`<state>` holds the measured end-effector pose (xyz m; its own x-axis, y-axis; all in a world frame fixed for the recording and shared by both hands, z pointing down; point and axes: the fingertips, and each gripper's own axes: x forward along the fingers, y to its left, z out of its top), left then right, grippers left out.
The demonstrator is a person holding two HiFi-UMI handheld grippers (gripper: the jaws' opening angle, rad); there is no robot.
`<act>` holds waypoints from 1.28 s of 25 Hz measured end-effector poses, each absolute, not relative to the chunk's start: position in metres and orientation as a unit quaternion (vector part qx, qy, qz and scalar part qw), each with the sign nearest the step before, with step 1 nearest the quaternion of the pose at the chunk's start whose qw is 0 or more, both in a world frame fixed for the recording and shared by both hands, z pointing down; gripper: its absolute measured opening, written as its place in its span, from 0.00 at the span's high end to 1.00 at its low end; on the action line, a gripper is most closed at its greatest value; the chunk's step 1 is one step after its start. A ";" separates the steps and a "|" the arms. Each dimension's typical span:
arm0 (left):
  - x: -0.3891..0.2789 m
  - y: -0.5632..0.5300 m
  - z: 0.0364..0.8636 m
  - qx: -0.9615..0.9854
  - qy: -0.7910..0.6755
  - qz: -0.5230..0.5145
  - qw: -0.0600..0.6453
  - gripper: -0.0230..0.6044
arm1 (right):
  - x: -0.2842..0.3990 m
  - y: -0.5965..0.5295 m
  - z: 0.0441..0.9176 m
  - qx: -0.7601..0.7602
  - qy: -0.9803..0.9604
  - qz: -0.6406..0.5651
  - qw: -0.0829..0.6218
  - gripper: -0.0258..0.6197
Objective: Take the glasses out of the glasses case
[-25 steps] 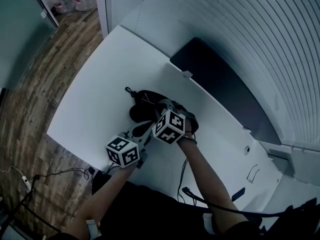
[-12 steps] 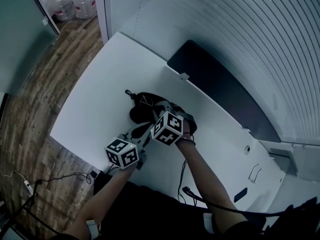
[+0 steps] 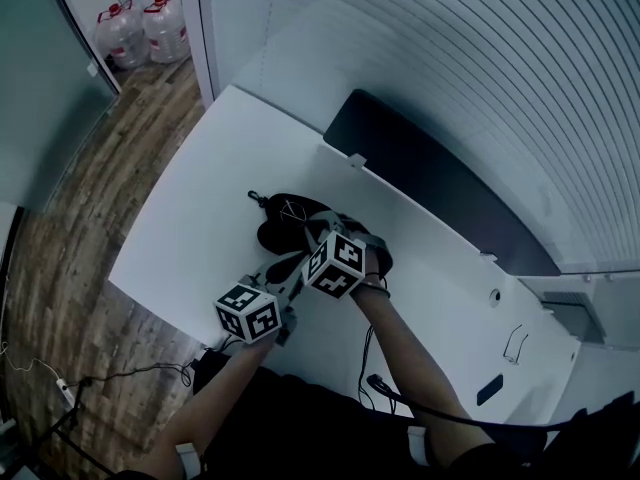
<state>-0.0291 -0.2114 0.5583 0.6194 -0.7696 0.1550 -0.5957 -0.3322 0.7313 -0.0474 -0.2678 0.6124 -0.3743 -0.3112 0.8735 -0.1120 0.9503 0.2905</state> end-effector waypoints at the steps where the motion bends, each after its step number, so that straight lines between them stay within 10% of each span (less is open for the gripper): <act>1: -0.028 -0.211 0.556 0.810 -0.421 -0.109 0.393 0.95 | -0.046 -0.267 0.610 0.131 -0.824 -0.092 0.543 0.93; 32: 0.039 -0.190 0.552 0.845 -0.349 -0.068 0.400 0.95 | 0.030 -0.245 0.607 0.184 -0.809 -0.051 0.556 0.93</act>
